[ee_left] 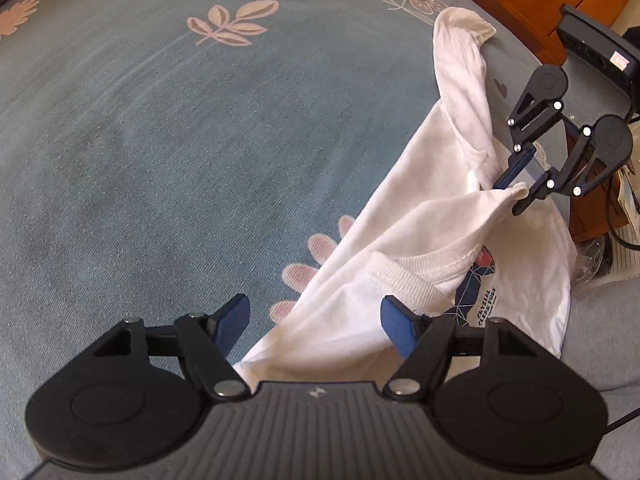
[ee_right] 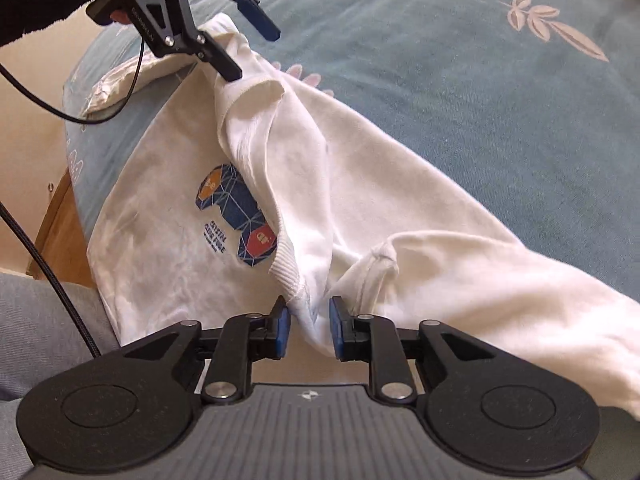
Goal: Fold clothes
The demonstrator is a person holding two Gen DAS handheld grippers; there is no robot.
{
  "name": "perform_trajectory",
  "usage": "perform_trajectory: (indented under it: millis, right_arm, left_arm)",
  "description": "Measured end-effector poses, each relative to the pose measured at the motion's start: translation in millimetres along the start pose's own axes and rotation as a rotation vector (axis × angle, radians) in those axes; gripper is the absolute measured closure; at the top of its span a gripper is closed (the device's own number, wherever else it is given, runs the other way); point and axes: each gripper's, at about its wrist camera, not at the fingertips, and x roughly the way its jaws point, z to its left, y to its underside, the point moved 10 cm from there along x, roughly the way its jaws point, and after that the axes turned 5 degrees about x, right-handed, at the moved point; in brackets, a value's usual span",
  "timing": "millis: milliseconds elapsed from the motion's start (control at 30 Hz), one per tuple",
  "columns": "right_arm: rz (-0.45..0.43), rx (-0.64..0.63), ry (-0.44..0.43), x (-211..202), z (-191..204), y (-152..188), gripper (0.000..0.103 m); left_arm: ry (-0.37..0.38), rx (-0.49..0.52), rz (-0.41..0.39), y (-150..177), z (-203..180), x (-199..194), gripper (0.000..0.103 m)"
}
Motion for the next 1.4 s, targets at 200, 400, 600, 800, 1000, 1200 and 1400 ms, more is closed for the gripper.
perform_trajectory:
  millis: [200, 400, 600, 800, 1000, 1200, 1400]
  right_arm:
    - [-0.134, 0.025, -0.104, -24, -3, -62, 0.062]
    - [-0.149, 0.197, -0.345, 18, 14, -114, 0.062]
    - [-0.124, 0.321, -0.350, 54, 17, -114, 0.062]
    - [-0.131, 0.468, -0.397, 71, 13, -112, 0.052]
    - [-0.154, 0.595, -0.498, 88, 17, -119, 0.053]
    - [-0.194, 0.484, -0.403, 79, 27, -125, 0.092]
    - [-0.225, -0.122, -0.143, 52, 92, -133, 0.093]
  left_arm:
    - [-0.061, -0.085, -0.103, -2, 0, -20, 0.032]
    - [-0.097, -0.040, -0.066, 12, -3, -17, 0.032]
    - [-0.092, -0.078, -0.028, 35, 2, -8, 0.032]
    - [-0.096, -0.076, -0.022, 49, -1, 0, 0.032]
    - [-0.098, -0.015, -0.008, 49, -4, -5, 0.032]
    - [-0.096, 0.126, -0.007, 30, -8, -22, 0.032]
    - [-0.025, 0.388, 0.049, 6, -32, -21, 0.032]
